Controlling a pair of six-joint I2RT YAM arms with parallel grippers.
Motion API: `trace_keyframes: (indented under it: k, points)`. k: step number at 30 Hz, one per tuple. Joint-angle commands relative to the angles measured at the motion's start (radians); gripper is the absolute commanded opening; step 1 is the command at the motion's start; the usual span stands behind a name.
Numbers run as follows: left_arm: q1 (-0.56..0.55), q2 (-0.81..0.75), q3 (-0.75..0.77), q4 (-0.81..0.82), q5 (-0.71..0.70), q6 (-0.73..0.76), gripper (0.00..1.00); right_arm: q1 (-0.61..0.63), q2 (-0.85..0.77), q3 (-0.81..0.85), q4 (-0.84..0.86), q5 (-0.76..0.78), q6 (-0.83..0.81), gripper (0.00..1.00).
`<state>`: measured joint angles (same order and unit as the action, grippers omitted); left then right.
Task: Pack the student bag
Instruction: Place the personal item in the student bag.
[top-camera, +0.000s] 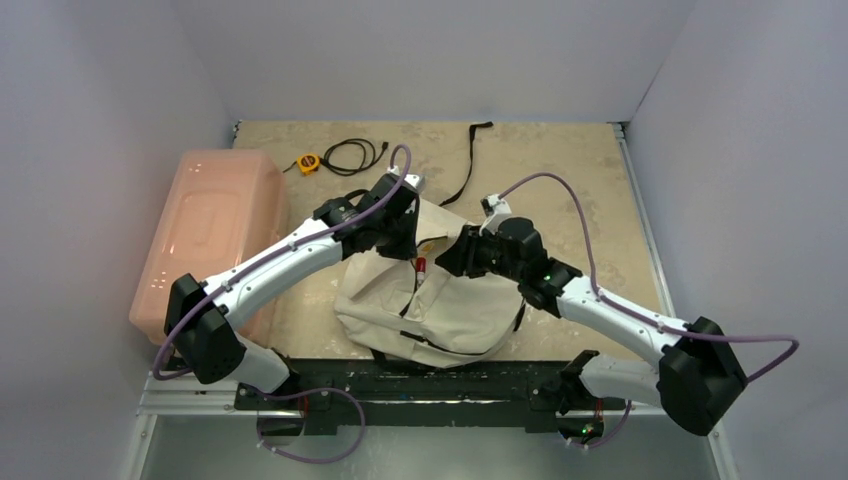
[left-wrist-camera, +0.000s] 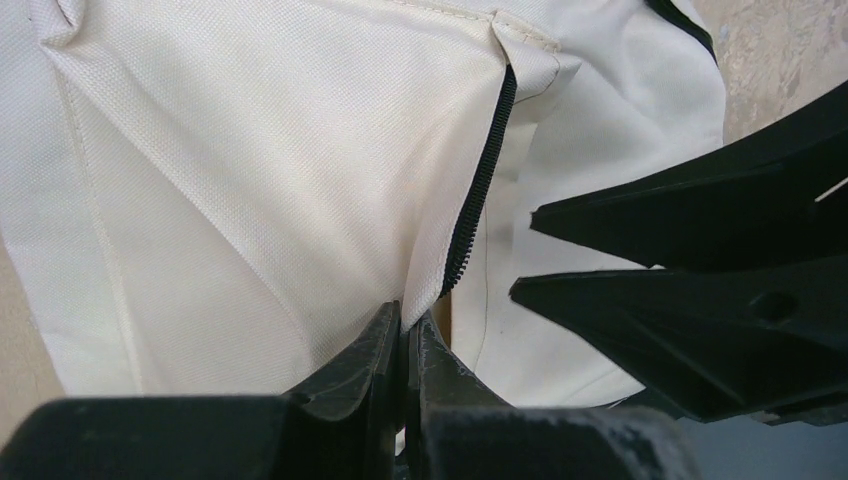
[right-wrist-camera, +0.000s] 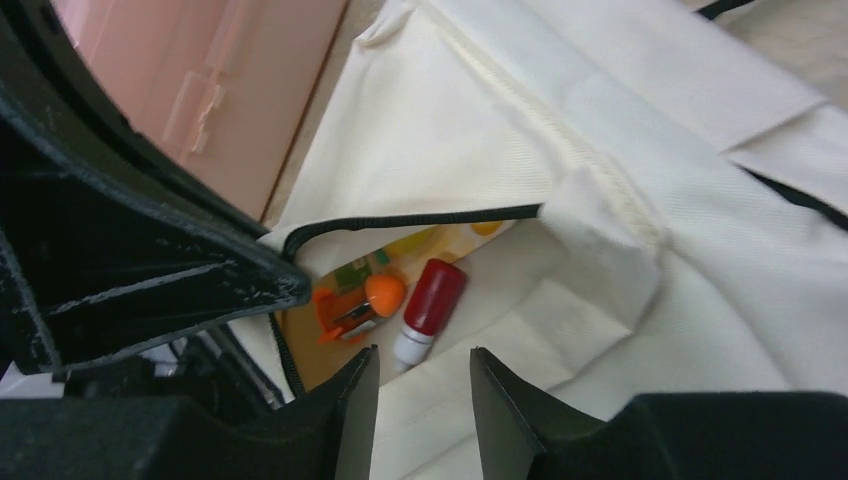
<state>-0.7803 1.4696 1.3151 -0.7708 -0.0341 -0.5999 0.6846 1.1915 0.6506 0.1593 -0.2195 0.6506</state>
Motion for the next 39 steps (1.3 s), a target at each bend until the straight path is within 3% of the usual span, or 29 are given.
trace_keyframes:
  k: [1, 4, 5, 8, 14, 17, 20, 23, 25, 30, 34, 35, 37, 39]
  points:
    - [0.004, -0.012, 0.006, 0.024, 0.026, -0.028, 0.0, -0.032, -0.078, 0.016, -0.155, 0.221, 0.017, 0.44]
    - [0.004, 0.001, 0.011, 0.027, 0.04, -0.027, 0.0, -0.052, -0.063, 0.056, -0.244, 0.322, 0.066, 0.65]
    - [0.004, 0.005, 0.012, 0.031, 0.055, -0.025, 0.0, -0.054, -0.042, 0.095, -0.274, 0.336, 0.064, 0.67]
    - [0.004, 0.018, 0.018, 0.036, 0.065, -0.019, 0.0, -0.053, 0.038, 0.159, -0.325, 0.402, 0.031, 0.69]
    - [0.004, 0.05, 0.019, 0.049, 0.114, -0.025, 0.0, -0.052, 0.147, 0.17, -0.175, 0.344, -0.04, 0.68]
    - [0.003, 0.085, 0.013, 0.06, 0.141, -0.026, 0.0, -0.052, 0.163, 0.163, -0.108, 0.296, -0.021, 0.61]
    - [0.004, 0.107, -0.005, 0.077, 0.157, -0.028, 0.0, -0.054, 0.162, 0.169, -0.096, 0.29, -0.01, 0.45]
    - [0.003, 0.124, -0.01, 0.086, 0.161, -0.024, 0.0, -0.066, 0.141, 0.17, -0.077, 0.209, 0.024, 0.2]
    - [0.004, 0.13, -0.013, 0.087, 0.167, -0.022, 0.0, -0.108, 0.124, 0.177, -0.088, 0.066, 0.051, 0.02]
    - [0.004, 0.121, -0.044, 0.113, 0.201, -0.015, 0.05, -0.144, 0.025, 0.15, -0.086, -0.056, 0.109, 0.0]
    - [0.003, 0.072, -0.087, 0.139, 0.266, -0.025, 0.27, -0.156, 0.014, 0.169, -0.104, -0.095, 0.102, 0.0]
    - [0.003, 0.05, -0.1, 0.141, 0.276, -0.026, 0.33, -0.157, 0.02, 0.184, -0.133, -0.09, 0.077, 0.03]
    - [0.003, -0.018, -0.13, 0.133, 0.273, -0.029, 0.44, -0.157, 0.03, 0.215, -0.219, -0.056, 0.013, 0.33]
    - [0.004, -0.101, -0.165, 0.113, 0.247, -0.033, 0.53, -0.153, 0.007, 0.211, -0.271, -0.023, -0.06, 0.52]
